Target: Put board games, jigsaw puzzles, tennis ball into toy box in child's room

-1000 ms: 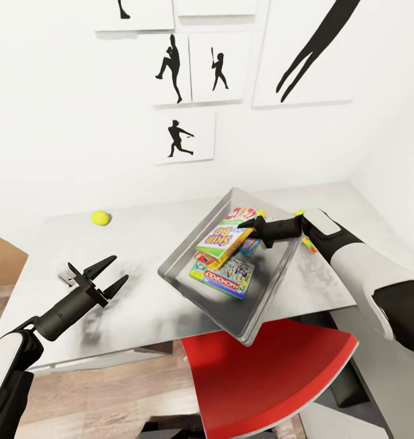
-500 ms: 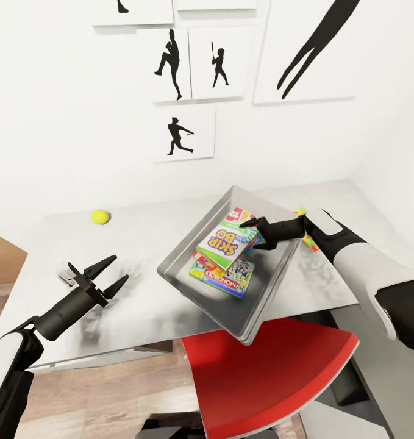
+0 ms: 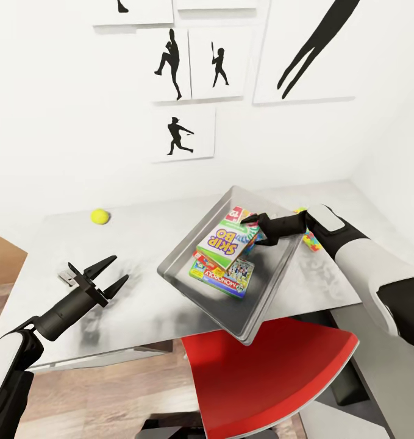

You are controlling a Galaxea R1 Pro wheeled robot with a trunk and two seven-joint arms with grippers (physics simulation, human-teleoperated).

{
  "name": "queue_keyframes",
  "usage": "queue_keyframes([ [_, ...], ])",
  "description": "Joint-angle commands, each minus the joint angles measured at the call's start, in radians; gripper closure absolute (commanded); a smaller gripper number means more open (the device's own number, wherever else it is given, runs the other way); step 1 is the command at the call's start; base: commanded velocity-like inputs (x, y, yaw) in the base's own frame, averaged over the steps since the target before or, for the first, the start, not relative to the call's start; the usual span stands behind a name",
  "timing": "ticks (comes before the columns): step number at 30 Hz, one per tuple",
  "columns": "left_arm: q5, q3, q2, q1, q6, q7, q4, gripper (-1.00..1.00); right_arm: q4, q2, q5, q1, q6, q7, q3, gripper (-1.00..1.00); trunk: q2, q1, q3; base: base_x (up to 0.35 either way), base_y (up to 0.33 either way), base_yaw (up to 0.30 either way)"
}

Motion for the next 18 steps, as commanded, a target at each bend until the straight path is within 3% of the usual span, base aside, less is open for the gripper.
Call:
queue_keyframes([
  [1,-0.005,0.001,0.000,-0.001,0.004,-0.005,0.000,-1.00,-0.001,-0.001,-0.010,-0.001,0.001,-0.008,0.005,-1.00,-0.002,0.001,-0.001,0.000,0.000,0.000],
  [18,-0.005,0.002,0.000,-0.002,0.004,-0.004,0.001,-1.00,-0.111,-0.064,-0.013,-0.004,0.001,-0.011,0.003,-1.00,-0.002,0.001,-0.001,0.000,0.000,0.000],
])
